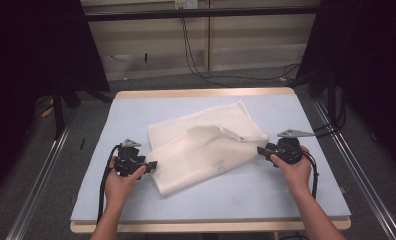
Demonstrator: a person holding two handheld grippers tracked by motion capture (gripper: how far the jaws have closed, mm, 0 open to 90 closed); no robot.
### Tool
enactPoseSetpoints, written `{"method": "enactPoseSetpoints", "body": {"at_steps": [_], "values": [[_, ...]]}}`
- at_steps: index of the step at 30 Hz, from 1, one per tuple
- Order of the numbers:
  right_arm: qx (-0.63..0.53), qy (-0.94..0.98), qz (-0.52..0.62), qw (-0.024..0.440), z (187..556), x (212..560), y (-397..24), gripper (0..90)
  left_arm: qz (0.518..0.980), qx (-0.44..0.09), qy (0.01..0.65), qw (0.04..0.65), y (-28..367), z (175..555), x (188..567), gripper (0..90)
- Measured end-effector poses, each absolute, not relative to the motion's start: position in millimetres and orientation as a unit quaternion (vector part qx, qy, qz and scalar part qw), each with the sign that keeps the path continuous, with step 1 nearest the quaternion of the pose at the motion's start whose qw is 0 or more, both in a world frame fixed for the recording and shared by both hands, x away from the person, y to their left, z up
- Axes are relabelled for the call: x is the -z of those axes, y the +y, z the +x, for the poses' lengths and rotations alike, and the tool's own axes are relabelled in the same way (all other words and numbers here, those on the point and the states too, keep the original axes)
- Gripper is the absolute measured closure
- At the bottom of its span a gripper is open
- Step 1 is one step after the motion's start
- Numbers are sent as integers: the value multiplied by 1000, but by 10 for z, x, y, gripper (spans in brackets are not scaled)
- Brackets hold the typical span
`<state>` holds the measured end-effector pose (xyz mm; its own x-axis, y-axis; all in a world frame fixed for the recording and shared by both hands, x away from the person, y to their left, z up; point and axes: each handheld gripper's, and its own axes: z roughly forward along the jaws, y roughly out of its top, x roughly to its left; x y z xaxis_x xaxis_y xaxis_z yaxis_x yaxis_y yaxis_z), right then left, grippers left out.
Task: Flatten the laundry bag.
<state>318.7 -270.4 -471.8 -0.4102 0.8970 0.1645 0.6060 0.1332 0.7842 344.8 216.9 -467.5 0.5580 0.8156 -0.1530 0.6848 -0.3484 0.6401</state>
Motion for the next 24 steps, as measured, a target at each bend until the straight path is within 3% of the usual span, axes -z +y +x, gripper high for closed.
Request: {"method": "enactPoseSetpoints", "body": {"at_steps": [6, 14, 20, 24], "values": [[-405, 740, 509, 172, 3143, 4706, -2683, 590, 819, -87, 462, 329, 2140, 3462, 4702, 479], [-417, 758, 477, 154, 2934, 4578, -2625, 856, 828, -82, 456, 315, 2047, 3440, 4658, 714], [-435, 769, 441, 157, 2932, 4464, -2458, 865, 822, -83, 466, 316, 2025, 3434, 4625, 846], [-459, 757, 443, 142, 3050, 4430, -2384, 861, 821, -76, 467, 320, 2050, 3439, 4603, 867]]}}
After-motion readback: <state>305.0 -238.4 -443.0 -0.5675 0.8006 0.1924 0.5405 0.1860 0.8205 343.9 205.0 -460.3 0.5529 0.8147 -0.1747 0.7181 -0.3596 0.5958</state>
